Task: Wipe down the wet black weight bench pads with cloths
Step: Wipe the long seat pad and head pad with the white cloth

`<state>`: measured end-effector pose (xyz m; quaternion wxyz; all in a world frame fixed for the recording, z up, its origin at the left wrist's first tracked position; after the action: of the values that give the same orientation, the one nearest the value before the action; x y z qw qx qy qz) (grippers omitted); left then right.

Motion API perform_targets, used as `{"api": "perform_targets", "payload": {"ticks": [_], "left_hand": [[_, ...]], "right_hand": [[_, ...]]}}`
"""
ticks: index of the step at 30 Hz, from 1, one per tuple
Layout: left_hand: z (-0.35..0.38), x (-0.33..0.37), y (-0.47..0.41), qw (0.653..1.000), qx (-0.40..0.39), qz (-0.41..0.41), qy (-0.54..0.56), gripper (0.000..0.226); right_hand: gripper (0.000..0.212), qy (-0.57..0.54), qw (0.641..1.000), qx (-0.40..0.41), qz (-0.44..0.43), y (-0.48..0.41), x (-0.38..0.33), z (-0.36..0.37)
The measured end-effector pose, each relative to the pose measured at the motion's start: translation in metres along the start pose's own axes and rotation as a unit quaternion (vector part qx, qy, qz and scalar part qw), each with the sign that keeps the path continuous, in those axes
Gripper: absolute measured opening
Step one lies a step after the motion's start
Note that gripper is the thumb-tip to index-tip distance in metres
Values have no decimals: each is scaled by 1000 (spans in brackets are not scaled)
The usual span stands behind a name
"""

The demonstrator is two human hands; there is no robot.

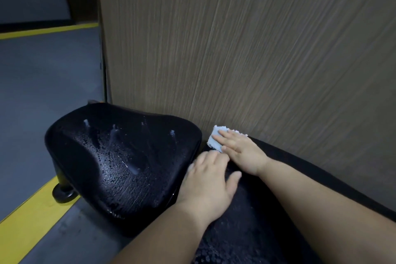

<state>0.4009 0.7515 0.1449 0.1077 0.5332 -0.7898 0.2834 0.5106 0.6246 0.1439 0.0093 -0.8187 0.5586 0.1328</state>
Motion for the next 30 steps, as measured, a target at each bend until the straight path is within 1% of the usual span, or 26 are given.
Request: {"api": "perform_targets", "payload": {"ticks": [1,3,6,7,8,10,12,14,16,17,19,20,22,24,25,27,30], "left_hand": [[-4,0,2,998,57,-11,17,58],[-8,-3,4,992,120,-27,30,49],[-11,-4,3,985,163,-38,45,43],[-14,-3,3,985,157,-47,56,45],[-17,-1,2,986,138,-58,69,45],[-19,0,2,992,86,-59,71,39],[-20,3,4,997,48,-27,45,34],[-16,8,10,999,-7,14,31,36],[-2,12,16,995,-99,33,0,50],[4,13,18,990,-134,41,-32,62],[12,12,17,981,-173,40,-76,85],[14,11,14,979,-183,32,-86,91],[16,10,3,978,-184,24,-100,86],[17,7,-13,974,-195,13,-115,65],[19,4,-22,972,-207,6,-114,59],[22,1,-42,967,-228,4,-113,58],[30,-6,-74,964,-243,4,-109,59]], "right_hand": [[45,0,1000,-6,-11,10,-2,2],[45,5,1000,-16,-24,34,-12,5],[45,-11,997,-17,-74,74,-37,10],[45,-23,995,-21,-95,87,-45,11],[47,-36,993,-34,-107,97,-50,13],[53,-99,988,-75,-87,114,-48,13],[55,-165,982,-70,-60,126,-34,9],[51,-144,988,-55,-33,133,-19,8],[48,-77,994,-63,-33,137,-12,10],[50,-53,996,-63,-40,137,-12,11],[61,-23,997,-54,-44,133,-14,11],[66,-11,998,-46,-41,130,-14,11],[70,7,999,-30,-30,121,-7,12],[66,8,1000,-20,-17,110,0,10],[62,11,1000,-19,-8,104,5,9],[54,11,1000,-12,8,91,15,6],[51,7,999,2,31,68,27,0]]}}
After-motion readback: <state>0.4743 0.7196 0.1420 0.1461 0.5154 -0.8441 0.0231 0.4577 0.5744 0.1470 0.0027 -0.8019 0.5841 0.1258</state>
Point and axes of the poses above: each hand's wrist, its own y-axis away from the middle knuckle, its own z-axis out of the palm, x = y × z, the point moved 3 cm from there along -y, towards the middle knuckle, and after that the axes turned 7 degrees about z, right-handed, at the moved point
